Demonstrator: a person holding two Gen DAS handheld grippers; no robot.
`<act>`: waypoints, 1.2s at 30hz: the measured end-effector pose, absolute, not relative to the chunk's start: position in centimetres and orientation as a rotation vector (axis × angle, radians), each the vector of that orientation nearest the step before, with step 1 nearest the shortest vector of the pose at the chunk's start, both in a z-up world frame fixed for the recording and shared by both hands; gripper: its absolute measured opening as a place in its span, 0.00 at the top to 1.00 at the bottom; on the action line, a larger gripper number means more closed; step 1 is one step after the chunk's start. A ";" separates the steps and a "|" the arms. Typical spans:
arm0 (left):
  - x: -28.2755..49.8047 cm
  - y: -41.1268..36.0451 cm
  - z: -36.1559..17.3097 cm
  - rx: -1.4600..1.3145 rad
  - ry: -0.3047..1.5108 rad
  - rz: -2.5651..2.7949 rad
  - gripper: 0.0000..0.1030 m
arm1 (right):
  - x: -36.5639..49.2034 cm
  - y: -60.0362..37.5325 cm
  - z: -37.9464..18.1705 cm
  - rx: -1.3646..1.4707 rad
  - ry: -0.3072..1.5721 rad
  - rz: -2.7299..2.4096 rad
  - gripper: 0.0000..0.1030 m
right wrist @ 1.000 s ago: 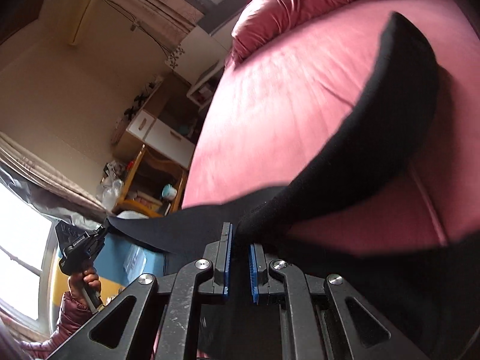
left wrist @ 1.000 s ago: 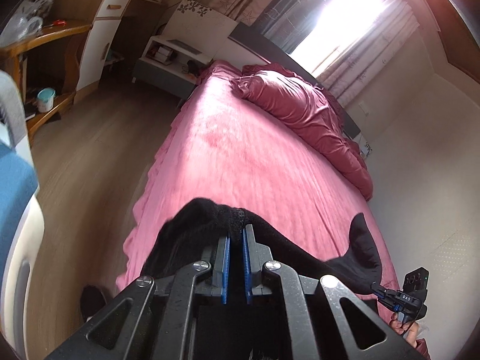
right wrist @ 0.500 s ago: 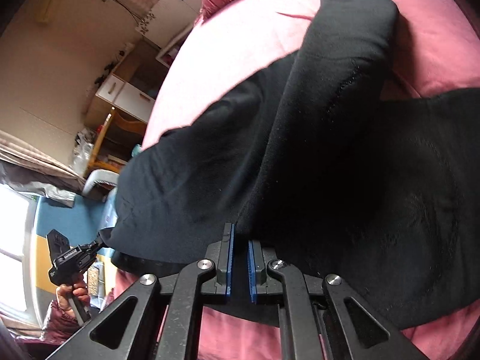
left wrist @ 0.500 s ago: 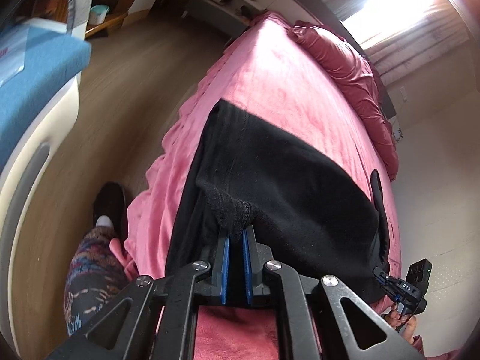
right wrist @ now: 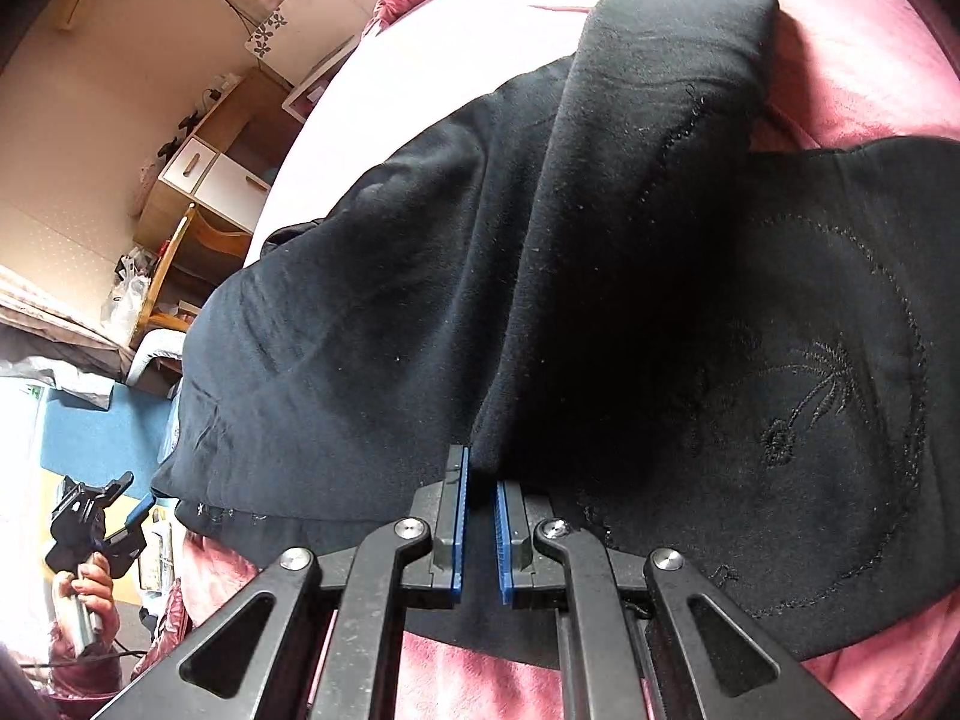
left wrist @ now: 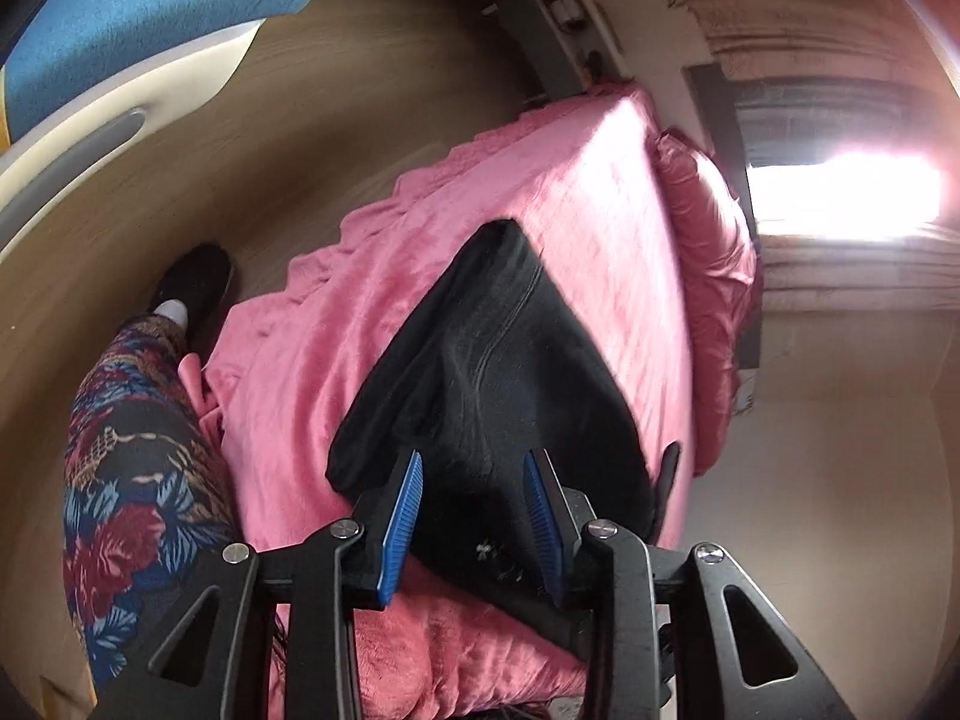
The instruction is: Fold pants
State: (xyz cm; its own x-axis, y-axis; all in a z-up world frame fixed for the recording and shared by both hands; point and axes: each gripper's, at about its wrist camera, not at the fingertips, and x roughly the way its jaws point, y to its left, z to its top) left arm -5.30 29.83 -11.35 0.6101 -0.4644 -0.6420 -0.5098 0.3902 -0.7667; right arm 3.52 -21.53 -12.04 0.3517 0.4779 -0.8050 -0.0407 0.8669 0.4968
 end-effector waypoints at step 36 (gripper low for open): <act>-3.8 26.4 -10.9 -0.800 1.141 0.137 0.72 | 0.5 -23.9 -13.0 0.411 1.239 0.392 0.87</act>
